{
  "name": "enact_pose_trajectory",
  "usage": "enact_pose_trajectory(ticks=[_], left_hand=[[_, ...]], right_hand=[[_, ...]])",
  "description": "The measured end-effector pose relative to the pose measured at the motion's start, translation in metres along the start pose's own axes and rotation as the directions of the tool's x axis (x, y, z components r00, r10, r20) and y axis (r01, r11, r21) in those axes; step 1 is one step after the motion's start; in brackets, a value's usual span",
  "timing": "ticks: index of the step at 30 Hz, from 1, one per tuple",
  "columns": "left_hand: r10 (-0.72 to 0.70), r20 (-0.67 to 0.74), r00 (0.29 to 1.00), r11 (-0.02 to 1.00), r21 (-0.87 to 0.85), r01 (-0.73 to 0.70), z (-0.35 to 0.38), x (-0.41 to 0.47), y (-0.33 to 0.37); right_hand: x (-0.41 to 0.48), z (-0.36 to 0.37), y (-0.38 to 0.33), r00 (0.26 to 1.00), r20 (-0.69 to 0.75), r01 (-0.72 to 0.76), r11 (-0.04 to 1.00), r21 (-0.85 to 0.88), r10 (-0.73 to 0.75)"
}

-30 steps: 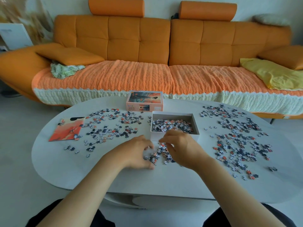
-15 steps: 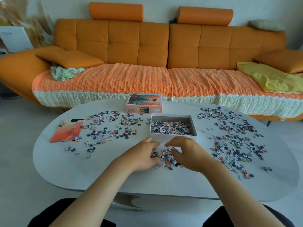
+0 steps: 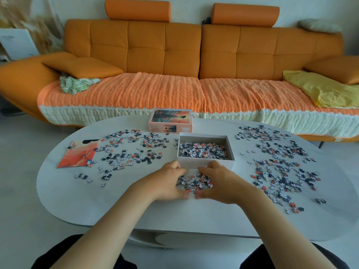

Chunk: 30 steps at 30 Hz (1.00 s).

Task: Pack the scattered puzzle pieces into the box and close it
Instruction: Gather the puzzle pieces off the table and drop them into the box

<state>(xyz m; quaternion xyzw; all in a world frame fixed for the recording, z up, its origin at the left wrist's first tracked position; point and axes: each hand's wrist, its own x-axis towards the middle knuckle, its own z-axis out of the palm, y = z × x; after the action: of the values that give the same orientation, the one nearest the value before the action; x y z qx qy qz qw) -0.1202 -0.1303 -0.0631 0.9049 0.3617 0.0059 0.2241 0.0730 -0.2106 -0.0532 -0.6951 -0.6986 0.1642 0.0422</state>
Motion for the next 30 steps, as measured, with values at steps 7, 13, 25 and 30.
enact_pose_trajectory(ticks=[7,13,25,30], left_hand=[[0.049,-0.137,0.989,0.996,-0.065,-0.059,0.008,0.003,0.008],[0.025,-0.226,0.974,0.994,-0.095,-0.048,0.009,0.006,0.004],[-0.018,-0.367,0.93,0.946,-0.308,-0.103,-0.018,0.028,0.01],[-0.04,-0.508,0.86,0.923,-0.35,-0.163,-0.028,0.054,0.013]], right_hand=[[0.006,-0.001,-0.014,0.998,-0.052,-0.024,0.996,0.086,0.028],[0.011,0.0,-0.01,0.991,-0.134,-0.013,0.993,0.115,0.029],[0.019,-0.033,0.0,0.938,-0.341,0.046,0.954,0.296,0.06],[0.043,-0.038,0.016,0.807,-0.587,0.11,0.959,0.261,0.067]])
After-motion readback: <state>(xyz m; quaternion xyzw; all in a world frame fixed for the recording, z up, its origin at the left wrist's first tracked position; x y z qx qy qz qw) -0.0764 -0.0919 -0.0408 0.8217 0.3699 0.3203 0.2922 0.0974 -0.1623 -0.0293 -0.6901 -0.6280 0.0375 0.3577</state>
